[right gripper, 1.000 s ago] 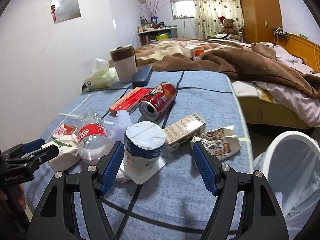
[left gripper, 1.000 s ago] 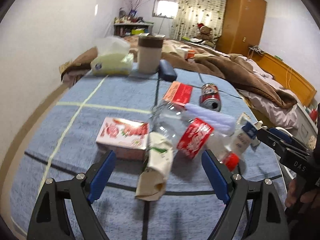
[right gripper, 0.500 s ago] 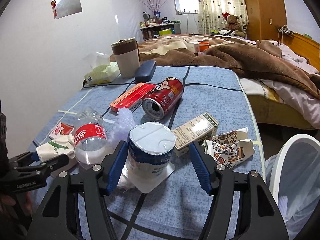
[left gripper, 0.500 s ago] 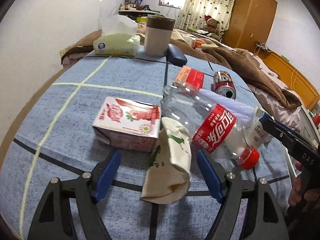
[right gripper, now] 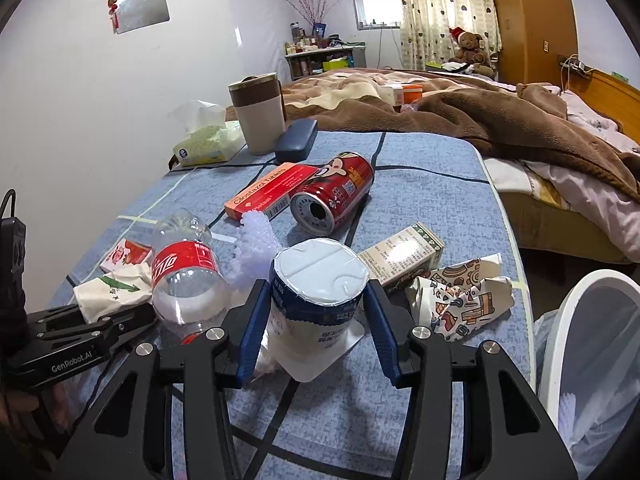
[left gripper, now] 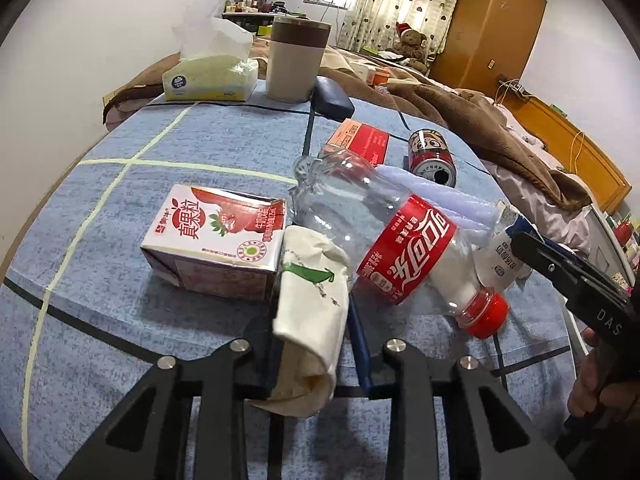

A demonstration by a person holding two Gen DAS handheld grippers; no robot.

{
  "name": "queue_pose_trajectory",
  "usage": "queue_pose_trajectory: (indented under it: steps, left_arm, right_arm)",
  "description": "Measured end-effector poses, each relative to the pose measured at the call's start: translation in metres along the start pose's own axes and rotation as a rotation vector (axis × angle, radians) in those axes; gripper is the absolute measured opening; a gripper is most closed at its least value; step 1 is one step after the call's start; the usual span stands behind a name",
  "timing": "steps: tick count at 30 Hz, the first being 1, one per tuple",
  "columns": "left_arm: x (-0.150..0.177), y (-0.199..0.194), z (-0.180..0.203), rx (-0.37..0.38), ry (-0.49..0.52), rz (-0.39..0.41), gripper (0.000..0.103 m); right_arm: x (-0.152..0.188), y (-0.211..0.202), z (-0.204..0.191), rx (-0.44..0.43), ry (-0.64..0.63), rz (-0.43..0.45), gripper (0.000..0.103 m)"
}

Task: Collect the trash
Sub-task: 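Grasp the cream cloth bag with the left tool while the right tool grasps the yogurt cup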

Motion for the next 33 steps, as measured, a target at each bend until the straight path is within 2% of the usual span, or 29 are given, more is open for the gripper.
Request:
queue_pose_trajectory:
  steps: [12, 16, 19, 22, 26, 28, 29, 31, 32, 33]
  left_arm:
    - [-0.007, -0.013, 0.005, 0.004, -0.002, 0.047, 0.026]
    - [-0.005, -0.01, 0.004, 0.004, -0.011, 0.037, 0.026]
    - [0.002, -0.005, 0.01, 0.069, -0.029, 0.001, 0.026]
    - [0.006, -0.006, 0.018, 0.058, 0.01, 0.005, 0.026]
    - [0.015, -0.013, 0.031, 0.159, -0.005, -0.033, 0.026]
    - [0.02, -0.02, 0.04, 0.185, 0.048, -0.046, 0.026]
    - [0.021, -0.023, 0.041, 0.175, 0.07, -0.038, 0.027]
    - [0.02, -0.029, 0.04, 0.156, 0.086, -0.029, 0.053]
    - [0.019, -0.032, 0.038, 0.146, 0.08, -0.019, 0.077]
    - [0.017, -0.036, 0.036, 0.142, 0.076, -0.004, 0.082]
  right_arm:
    - [0.0, -0.007, 0.0, -0.002, 0.009, 0.018, 0.049]
    - [0.001, -0.011, -0.003, -0.005, 0.005, 0.024, 0.049]
    - [0.002, -0.014, -0.002, -0.003, 0.008, 0.025, 0.049]
    - [0.004, -0.018, 0.001, 0.006, 0.014, 0.029, 0.049]
    - [0.005, -0.025, 0.006, 0.01, 0.027, 0.034, 0.049]
    - [0.006, -0.028, 0.008, 0.009, 0.029, 0.039, 0.049]
    - [0.006, -0.029, 0.008, 0.007, 0.031, 0.04, 0.049]
    - [0.008, -0.031, 0.009, 0.004, 0.034, 0.039, 0.049]
    - [0.008, -0.032, 0.01, 0.003, 0.036, 0.041, 0.049]
    - [0.009, -0.033, 0.011, 0.003, 0.04, 0.042, 0.049]
Point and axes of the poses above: each gripper's, at about its wrist camera, not at the fingertips, and y roughly the way its jaws point, z to its right, x to its underside, the point moved 7 cm from there along y, roughly the way its jaws point, and after that the axes turned 11 degrees about z, right-handed, at the moved point
